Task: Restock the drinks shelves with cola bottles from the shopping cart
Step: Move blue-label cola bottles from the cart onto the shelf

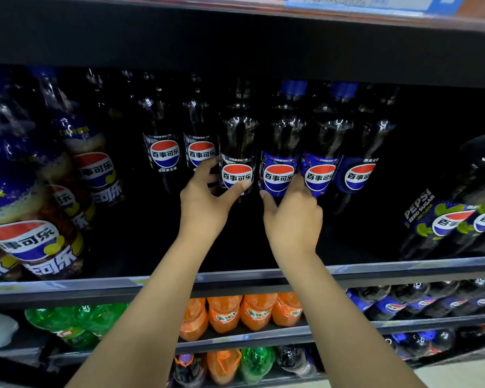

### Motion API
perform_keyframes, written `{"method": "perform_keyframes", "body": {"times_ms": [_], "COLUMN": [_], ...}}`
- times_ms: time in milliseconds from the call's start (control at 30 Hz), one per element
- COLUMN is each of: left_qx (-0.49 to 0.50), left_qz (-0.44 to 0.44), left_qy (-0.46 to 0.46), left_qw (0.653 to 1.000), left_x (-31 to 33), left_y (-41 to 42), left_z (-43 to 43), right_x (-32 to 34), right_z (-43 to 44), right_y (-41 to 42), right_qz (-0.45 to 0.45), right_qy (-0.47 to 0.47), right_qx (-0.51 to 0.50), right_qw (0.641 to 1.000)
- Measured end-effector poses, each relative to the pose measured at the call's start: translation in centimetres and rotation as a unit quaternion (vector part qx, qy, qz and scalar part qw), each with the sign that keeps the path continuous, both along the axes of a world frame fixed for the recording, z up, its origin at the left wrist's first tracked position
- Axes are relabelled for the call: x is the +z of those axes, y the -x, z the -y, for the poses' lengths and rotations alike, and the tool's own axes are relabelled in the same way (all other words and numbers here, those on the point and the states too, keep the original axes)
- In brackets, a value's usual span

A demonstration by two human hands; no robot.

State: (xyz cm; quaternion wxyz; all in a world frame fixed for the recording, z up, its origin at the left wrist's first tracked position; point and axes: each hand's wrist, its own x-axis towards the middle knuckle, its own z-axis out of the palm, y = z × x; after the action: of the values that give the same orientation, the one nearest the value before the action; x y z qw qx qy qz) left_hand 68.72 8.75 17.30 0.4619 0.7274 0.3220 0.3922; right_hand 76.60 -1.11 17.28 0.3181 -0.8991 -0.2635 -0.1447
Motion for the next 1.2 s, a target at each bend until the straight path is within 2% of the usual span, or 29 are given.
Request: {"method": "perform_keyframes", "body": {"times_ms": [133,300,400,467,633,800,933,1200], "left_qx": [-0.005,-0.028,-0.018,-0.007,0.03,0.103,0.147,0.151], "left_qz": [0.0,-0.052,-0.121,-0.186,-0.341,-0.531,-0.612,-0.645], "left_qy": [0.01,0.014,0.004,-0.035,-0.083,-0.142,-0.126,0.057], "left_qw": [1.0,0.998,0.993,0.982,0.936,0.829,0.767,0.747], "left_x": [0.1,1.2,2.4,3.1,4.3,4.6,3.2,-4.0], "left_y": [0.0,2.5,6.5,10.1,21.1,31.5,39.1,55.7], "left_z": [0.2,2.2,4.0,4.8,6.1,7.0,7.5,6.4], "right_x": [0.4,1.5,2.7,3.5,4.8,4.9,3.6,-2.4], "right_z": [0.4,1.4,2.4,2.7,2.1,2.3,2.6,0.4], "right_y": [-0.3,0.9,4.1,6.9,15.1,23.9,30.0,45.3], "right_qz": [-0.007,-0.132,-0.156,-0.151,-0.131,-0.038,0.009,-0.02], "right_qy": [0.022,-0.048,-0.054,-0.032,0.078,0.202,0.272,0.345], "right_qx": [0.02,0.054,0.071,0.093,0.253,0.359,0.428,0.528], "right_qw": [1.0,0.989,0.984,0.984,0.955,0.91,0.862,0.776]}}
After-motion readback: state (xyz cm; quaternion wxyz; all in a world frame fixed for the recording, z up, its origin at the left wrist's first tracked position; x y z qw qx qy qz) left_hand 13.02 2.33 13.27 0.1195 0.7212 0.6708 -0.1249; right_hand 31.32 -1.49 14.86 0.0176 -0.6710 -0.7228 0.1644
